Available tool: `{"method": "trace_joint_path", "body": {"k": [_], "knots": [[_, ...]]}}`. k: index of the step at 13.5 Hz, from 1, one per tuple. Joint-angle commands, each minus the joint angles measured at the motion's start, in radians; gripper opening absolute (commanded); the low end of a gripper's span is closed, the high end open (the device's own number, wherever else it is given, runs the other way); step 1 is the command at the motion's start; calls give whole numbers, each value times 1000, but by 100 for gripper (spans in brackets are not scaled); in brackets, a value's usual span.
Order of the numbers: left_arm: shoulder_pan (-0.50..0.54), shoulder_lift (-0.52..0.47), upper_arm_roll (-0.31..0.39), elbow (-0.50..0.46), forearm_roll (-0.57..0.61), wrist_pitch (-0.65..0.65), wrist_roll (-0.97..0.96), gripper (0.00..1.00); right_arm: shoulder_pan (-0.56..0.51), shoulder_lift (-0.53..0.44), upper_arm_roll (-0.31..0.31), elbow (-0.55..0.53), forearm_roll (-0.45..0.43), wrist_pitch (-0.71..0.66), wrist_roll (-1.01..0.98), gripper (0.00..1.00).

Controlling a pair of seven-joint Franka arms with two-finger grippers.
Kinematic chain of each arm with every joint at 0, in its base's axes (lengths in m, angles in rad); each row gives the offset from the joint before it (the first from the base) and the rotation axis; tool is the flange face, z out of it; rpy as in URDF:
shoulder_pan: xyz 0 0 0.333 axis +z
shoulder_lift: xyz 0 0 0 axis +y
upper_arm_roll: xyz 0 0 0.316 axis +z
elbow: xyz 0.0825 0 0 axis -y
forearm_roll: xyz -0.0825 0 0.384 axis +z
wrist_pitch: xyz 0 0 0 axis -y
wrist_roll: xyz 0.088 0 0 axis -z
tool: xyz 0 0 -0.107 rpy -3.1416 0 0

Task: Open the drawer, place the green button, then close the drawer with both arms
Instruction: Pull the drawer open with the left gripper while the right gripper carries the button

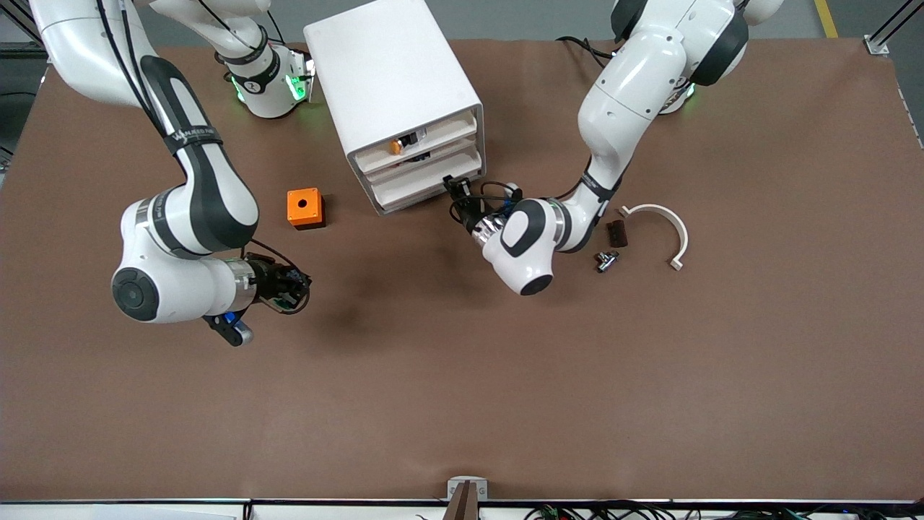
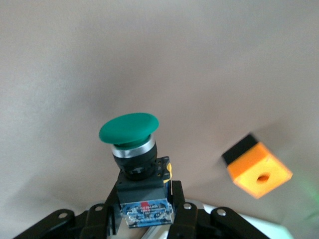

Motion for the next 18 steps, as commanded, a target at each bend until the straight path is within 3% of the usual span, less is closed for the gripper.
{"method": "trace_joint_path", "body": {"k": [1,6,9,10,11,12,15,18], "knots": [[10,19,67,25,-17,8,48,0,64,-64,8,-48,28,13,194,0],[27,44,112,77,-20,80,83,1,228,-104,8,-89,31,102,499,0],[45,42,112,80,-22,112,90,11,331,-127,5,-174,26,220,639,0],[53,41,112,80,-22,112,90,18,366,-132,5,-209,22,267,675,0],[55,38,112,80,-20,112,90,36,405,-132,3,-247,17,324,707,0],[56,32,113,80,-16,109,88,66,425,-133,3,-282,17,373,731,0],[102,12,118,83,-8,92,88,99,500,-132,-1,-326,2,456,819,0],[125,-25,156,92,21,69,90,99,535,-122,-1,-332,-61,504,899,0]]}}
